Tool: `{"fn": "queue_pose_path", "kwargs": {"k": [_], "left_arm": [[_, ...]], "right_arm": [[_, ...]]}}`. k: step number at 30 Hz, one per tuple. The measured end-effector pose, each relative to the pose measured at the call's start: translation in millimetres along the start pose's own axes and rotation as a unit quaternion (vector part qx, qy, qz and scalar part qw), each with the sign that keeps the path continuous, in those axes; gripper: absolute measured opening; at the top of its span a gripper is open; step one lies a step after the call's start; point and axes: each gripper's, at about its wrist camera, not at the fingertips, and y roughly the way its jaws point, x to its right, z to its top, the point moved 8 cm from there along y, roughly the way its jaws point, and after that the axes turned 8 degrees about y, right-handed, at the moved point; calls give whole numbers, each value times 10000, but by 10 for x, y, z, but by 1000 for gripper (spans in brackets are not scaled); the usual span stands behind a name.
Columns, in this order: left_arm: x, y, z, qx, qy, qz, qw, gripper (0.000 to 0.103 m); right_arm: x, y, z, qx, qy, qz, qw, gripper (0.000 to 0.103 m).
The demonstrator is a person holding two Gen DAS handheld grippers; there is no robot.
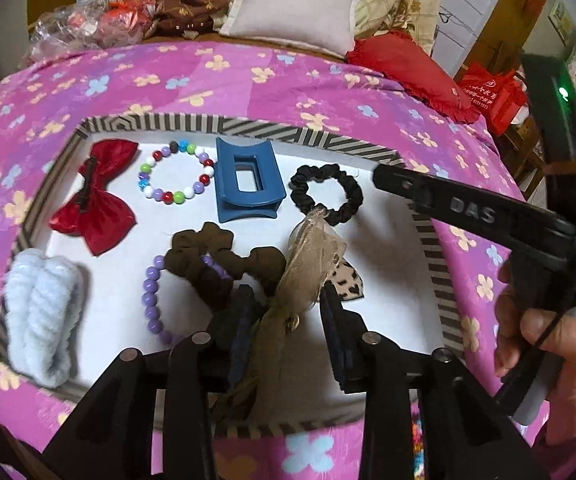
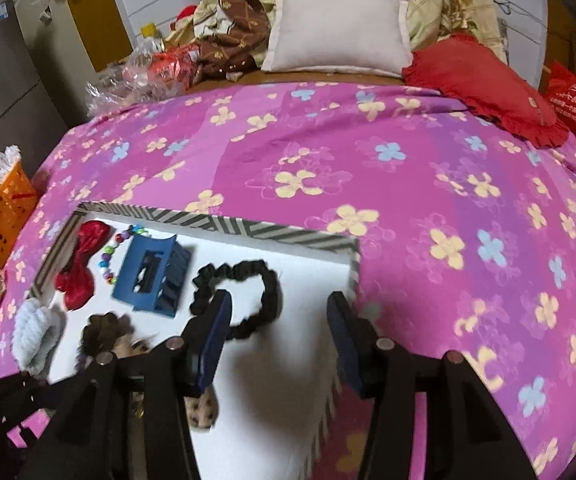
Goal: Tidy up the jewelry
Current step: 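Open both grippers to release the bow and black scrunchie, then withdraw, then move the left gripper to the blue bead bracelet while the right gripper approaches the multicolor beaded bracelet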
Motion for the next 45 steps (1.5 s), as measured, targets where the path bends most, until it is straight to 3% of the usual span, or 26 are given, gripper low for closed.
{"fn": "queue_pose_path", "kwargs": {"k": [11, 14, 16, 20, 24, 31, 45], "left_arm": [[-5, -607, -149, 523, 313, 592, 9964, 24], [18, -752, -211, 644, 452, 749, 9941, 24], [34, -858, -274, 721, 520, 810, 9927, 26], [70, -1046, -407, 846, 578, 866, 9910, 42], [90, -1165, -567, 858, 615, 906, 9903, 43], [48, -1370, -822, 968, 465, 827, 9908, 43], [-70, -1534, -1225, 881, 509, 1059, 9892, 43]], "right_arm": [[-17, -851, -436, 495, -67, 29, 9987, 54], [-37, -1032, -629, 534, -72, 51, 9985, 61], [-52, -1157, -788, 553, -87, 20, 9984, 63], [-94, -1364, -1052, 614, -53, 100, 9981, 64], [-170, -1541, -1320, 680, -170, 29, 9975, 67], [-256, -1783, -1704, 778, -327, -90, 9964, 71], [-238, -1949, -2214, 675, -366, -196, 9969, 71]]}}
